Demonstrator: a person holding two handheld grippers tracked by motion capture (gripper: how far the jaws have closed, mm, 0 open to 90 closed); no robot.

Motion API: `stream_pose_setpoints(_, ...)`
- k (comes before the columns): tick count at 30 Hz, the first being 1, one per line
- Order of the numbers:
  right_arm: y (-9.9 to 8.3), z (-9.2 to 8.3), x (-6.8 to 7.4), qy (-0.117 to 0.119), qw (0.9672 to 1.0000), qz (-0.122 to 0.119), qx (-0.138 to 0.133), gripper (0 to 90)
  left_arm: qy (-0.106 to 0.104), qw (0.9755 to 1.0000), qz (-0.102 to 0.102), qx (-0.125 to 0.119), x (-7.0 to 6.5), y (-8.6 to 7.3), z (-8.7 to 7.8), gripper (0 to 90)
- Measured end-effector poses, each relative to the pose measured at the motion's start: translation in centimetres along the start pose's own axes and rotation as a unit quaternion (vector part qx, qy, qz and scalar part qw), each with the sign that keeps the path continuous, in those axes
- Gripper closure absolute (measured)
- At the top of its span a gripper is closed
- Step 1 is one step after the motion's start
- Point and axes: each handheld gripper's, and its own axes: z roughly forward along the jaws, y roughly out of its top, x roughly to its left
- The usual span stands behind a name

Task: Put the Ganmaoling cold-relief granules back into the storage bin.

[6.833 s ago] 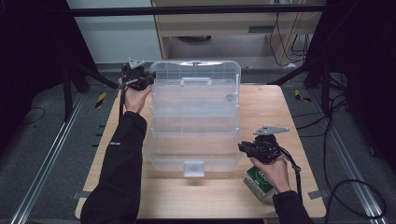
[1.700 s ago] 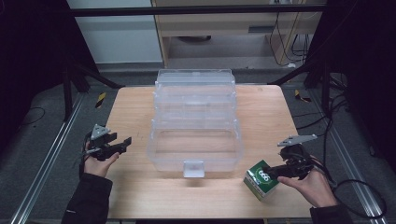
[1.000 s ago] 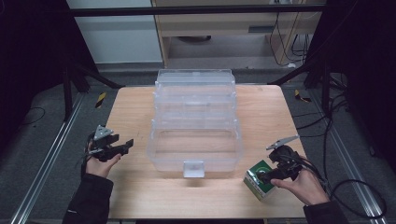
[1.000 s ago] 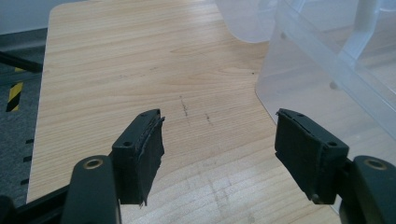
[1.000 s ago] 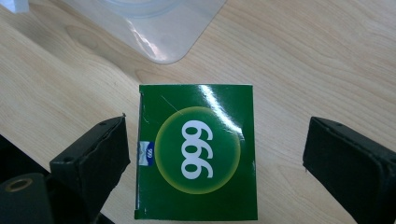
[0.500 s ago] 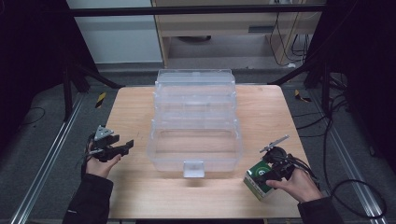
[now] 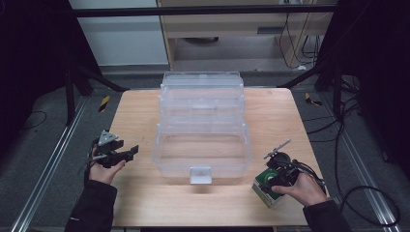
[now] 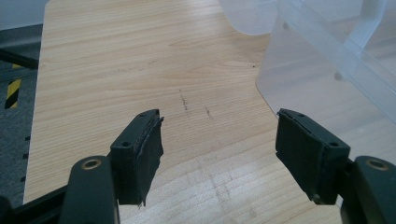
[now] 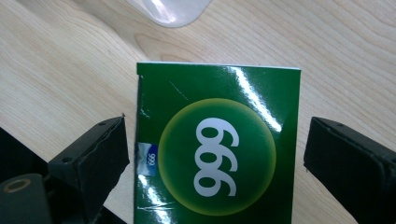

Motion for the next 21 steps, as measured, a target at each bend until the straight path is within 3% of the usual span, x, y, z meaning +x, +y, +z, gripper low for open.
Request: stream_pose_setpoints(21, 0.2, 1.6, -0.2, 0.011, 0.9989, -0.008, 0.045, 13.2, -0.002, 1.0, 0.002, 0.008, -0.1, -0.1, 0.2, 30.2)
